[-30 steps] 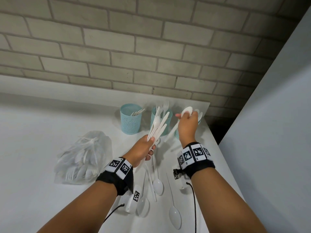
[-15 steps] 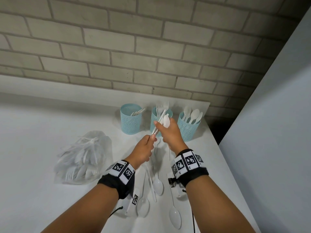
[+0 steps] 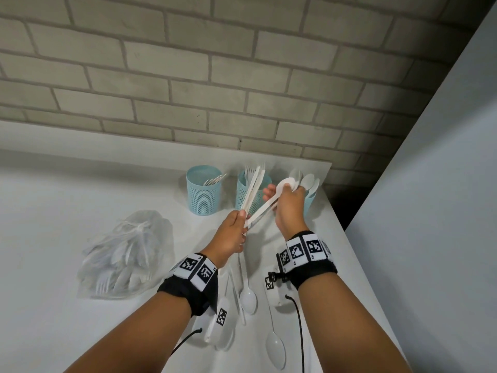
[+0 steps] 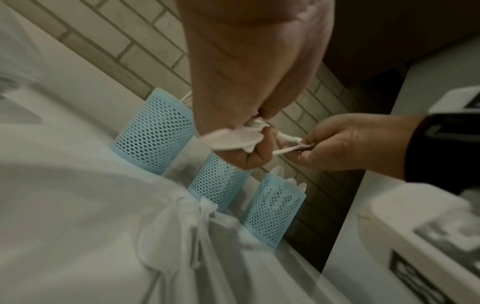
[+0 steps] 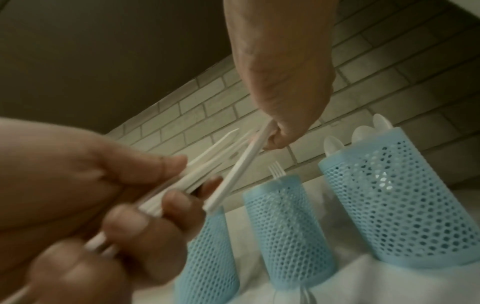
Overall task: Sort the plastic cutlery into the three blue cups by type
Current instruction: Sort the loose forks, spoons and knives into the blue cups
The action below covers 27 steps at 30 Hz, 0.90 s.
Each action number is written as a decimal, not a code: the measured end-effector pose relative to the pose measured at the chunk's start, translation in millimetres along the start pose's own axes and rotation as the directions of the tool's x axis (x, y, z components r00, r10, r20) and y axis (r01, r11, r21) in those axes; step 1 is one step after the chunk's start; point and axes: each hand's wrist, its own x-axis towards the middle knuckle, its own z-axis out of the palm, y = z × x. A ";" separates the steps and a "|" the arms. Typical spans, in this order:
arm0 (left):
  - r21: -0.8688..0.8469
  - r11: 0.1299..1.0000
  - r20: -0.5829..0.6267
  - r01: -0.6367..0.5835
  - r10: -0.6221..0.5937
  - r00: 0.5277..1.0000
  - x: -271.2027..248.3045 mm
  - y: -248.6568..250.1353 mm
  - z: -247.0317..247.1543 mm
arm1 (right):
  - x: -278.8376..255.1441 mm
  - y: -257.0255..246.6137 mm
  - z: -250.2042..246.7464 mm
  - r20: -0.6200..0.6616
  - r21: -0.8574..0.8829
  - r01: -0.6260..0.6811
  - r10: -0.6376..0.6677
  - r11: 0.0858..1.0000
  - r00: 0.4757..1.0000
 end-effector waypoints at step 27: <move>-0.322 0.945 0.098 0.056 -0.026 0.995 15.2 21.1 -3.6 | 110.3 -10.7 -44.5 -0.098 -0.409 0.352 -0.424 0.842 0.901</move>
